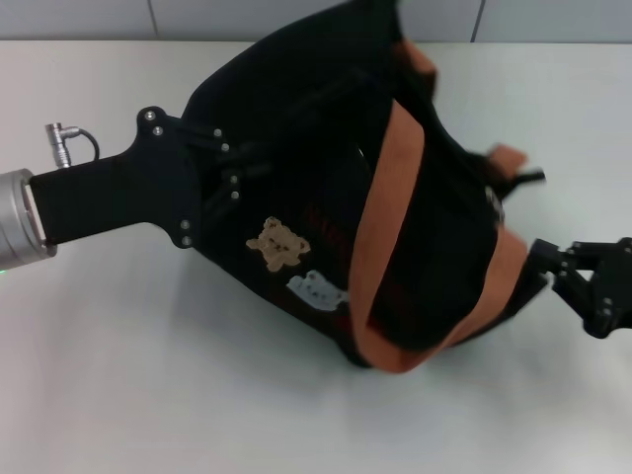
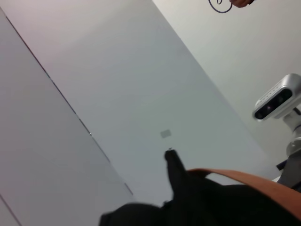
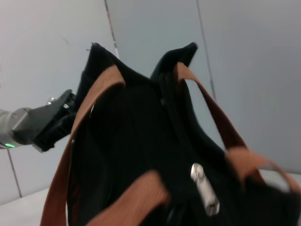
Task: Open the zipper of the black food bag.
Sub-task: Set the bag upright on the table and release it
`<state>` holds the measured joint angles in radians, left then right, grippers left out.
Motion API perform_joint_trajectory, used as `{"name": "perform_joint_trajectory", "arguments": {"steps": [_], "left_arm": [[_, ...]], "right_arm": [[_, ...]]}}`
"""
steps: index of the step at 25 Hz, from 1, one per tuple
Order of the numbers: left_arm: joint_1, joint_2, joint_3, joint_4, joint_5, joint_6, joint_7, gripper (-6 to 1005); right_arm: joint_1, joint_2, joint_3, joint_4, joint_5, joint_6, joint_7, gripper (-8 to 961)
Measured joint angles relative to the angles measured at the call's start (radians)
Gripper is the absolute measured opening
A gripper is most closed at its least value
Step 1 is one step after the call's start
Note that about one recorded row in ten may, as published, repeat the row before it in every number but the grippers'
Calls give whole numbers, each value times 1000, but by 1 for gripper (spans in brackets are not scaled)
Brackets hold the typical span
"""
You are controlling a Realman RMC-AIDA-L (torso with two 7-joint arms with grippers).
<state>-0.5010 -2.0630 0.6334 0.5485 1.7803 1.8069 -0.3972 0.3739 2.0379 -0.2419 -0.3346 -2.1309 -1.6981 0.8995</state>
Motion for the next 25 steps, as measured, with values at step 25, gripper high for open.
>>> {"name": "perform_joint_trajectory", "arguments": {"steps": [25], "left_arm": [[25, -16, -53, -577, -300, -305, 272, 67]], "right_arm": [[-24, 40, 179, 10, 220, -8, 26, 342]]}}
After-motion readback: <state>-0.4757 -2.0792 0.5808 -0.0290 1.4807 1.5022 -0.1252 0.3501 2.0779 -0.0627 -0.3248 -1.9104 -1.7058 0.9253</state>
